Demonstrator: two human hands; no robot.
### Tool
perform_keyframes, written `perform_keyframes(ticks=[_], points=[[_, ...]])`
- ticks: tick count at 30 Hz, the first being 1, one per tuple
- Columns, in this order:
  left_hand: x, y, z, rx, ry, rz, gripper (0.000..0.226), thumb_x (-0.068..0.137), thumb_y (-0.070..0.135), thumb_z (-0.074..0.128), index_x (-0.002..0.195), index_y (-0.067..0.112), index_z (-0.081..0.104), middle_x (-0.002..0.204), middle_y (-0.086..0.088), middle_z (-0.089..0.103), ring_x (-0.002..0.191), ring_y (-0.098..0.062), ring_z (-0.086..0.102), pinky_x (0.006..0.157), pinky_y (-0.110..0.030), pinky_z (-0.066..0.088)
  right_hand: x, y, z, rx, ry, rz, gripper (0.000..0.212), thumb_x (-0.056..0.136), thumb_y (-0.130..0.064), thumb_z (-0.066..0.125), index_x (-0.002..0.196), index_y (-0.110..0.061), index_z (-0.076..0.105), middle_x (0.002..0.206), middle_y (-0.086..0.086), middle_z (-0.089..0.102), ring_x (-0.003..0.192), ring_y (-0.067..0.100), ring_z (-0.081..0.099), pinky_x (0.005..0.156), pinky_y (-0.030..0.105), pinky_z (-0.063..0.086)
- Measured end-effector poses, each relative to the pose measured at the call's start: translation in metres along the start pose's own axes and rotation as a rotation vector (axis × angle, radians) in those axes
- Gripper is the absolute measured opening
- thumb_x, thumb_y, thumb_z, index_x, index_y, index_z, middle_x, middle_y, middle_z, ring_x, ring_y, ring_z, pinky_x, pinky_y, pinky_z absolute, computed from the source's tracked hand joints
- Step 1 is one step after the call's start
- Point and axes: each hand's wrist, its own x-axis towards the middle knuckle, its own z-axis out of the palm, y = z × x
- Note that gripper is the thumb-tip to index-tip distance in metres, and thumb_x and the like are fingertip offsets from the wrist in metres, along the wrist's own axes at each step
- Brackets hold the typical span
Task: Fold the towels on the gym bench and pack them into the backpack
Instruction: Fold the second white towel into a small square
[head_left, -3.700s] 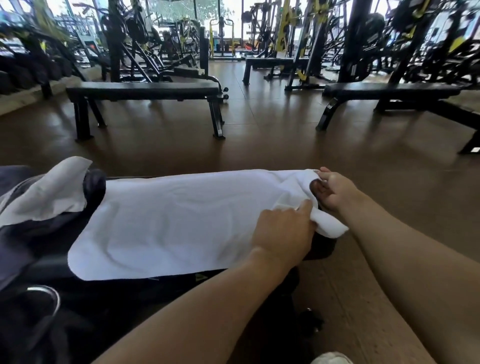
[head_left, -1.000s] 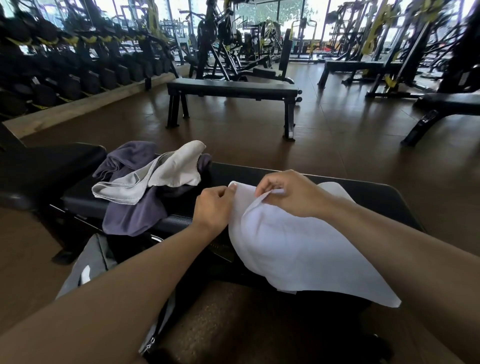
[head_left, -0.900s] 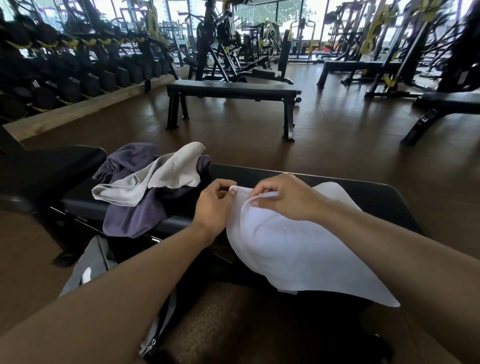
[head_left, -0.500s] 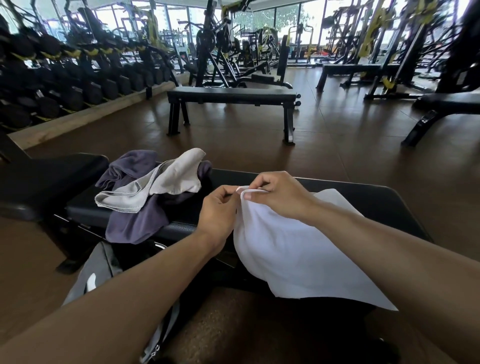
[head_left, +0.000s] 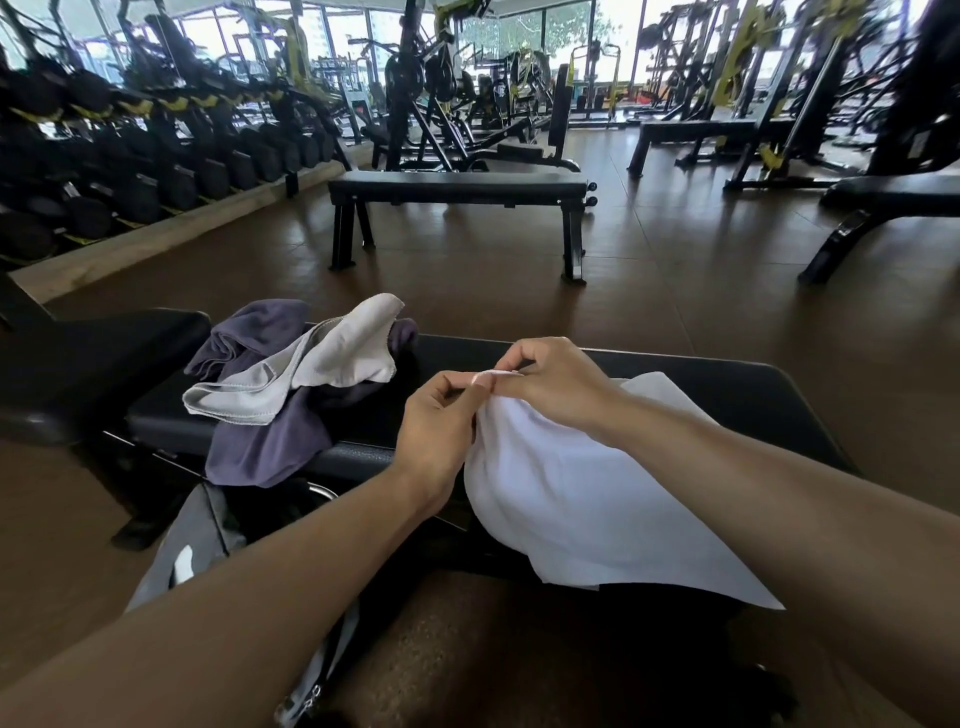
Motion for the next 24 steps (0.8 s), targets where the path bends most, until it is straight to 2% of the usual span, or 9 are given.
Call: perform_keyframes(ticks=[3,6,8,10,14,17,19,21,24], points=[[0.001,0.000,-0.003,0.068,0.068,-0.010,0.014,0.099,0.020,0.065,0.091,0.012,0.073,0.093,-0.012,0.077,0.095,-0.033,0.072,0.089,-0.046,0.057,-0.002,-0.001,-0.014,-0.193,-0.101,-0.057,0.027,0.081,-0.045,0.082,0.083,-0.020,0.072,0.082,0.008,0.071,0.066,0.012,0.056,0.063,0.028,0.044],[0.005,0.002,-0.011,0.142,0.161,0.001,0.014,0.098,0.023,0.065,0.089,0.016,0.073,0.085,-0.001,0.073,0.086,-0.022,0.066,0.084,-0.042,0.054,-0.005,-0.006,-0.050,-0.587,-0.235,-0.053,0.034,0.078,-0.052,0.081,0.075,-0.022,0.067,0.070,-0.007,0.059,0.065,0.012,0.052,0.057,0.027,0.038],[0.008,0.006,-0.021,0.164,0.207,-0.001,0.013,0.097,0.027,0.066,0.090,0.020,0.074,0.087,0.002,0.073,0.089,-0.022,0.066,0.086,-0.045,0.055,-0.008,-0.006,-0.080,-0.836,-0.224,-0.012,0.042,0.076,-0.058,0.080,0.066,-0.024,0.059,0.063,-0.007,0.051,0.063,0.015,0.048,0.057,0.031,0.035],[0.009,0.011,-0.033,0.189,0.260,-0.006,0.012,0.097,0.029,0.065,0.092,0.022,0.073,0.089,0.002,0.072,0.094,-0.028,0.068,0.090,-0.053,0.056,-0.013,-0.003,-0.109,-0.958,-0.155,0.041,0.042,0.073,-0.063,0.079,0.064,-0.028,0.056,0.065,-0.009,0.054,0.071,0.016,0.053,0.061,0.031,0.037],[0.004,0.020,-0.044,0.233,0.260,0.021,0.013,0.100,0.029,0.062,0.090,0.023,0.068,0.082,0.006,0.065,0.083,-0.017,0.059,0.089,-0.050,0.055,-0.031,-0.004,-0.136,-0.859,-0.097,0.097,0.033,0.070,-0.060,0.083,0.083,-0.035,0.065,0.084,-0.009,0.065,0.084,0.012,0.061,0.067,0.029,0.043],[-0.005,0.028,-0.040,0.219,0.224,0.074,0.016,0.101,0.029,0.059,0.089,0.023,0.068,0.082,0.007,0.064,0.082,-0.013,0.055,0.083,-0.039,0.049,-0.040,-0.016,-0.136,-0.939,-0.176,0.126,0.051,0.073,-0.056,0.083,0.115,-0.034,0.064,0.092,-0.012,0.065,0.084,0.010,0.062,0.080,0.033,0.051],[-0.012,0.035,-0.036,0.179,0.183,0.112,0.020,0.102,0.028,0.058,0.085,0.023,0.066,0.084,0.003,0.062,0.082,-0.014,0.052,0.079,-0.033,0.044,-0.048,-0.029,-0.132,-1.045,-0.279,0.197,0.059,0.076,-0.055,0.080,0.129,-0.034,0.061,0.096,-0.012,0.061,0.073,0.015,0.069,0.077,0.034,0.056],[-0.020,0.042,-0.034,0.115,0.139,0.156,0.022,0.101,0.031,0.058,0.079,0.025,0.063,0.086,-0.002,0.055,0.082,-0.016,0.046,0.077,-0.033,0.039,-0.059,-0.039,-0.126,-1.071,-0.380,0.303,0.057,0.080,-0.053,0.078,0.131,-0.034,0.060,0.101,-0.009,0.063,0.063,0.019,0.073,0.062,0.029,0.056],[-0.031,0.053,-0.034,0.130,0.046,0.264,0.020,0.096,0.039,0.057,0.080,0.029,0.062,0.090,0.004,0.055,0.086,-0.011,0.047,0.078,-0.032,0.039,-0.073,-0.046,-0.121,-0.922,-0.514,0.454,0.039,0.082,-0.046,0.080,0.110,-0.021,0.069,0.090,0.001,0.065,0.077,0.024,0.073,0.054,0.026,0.058]])
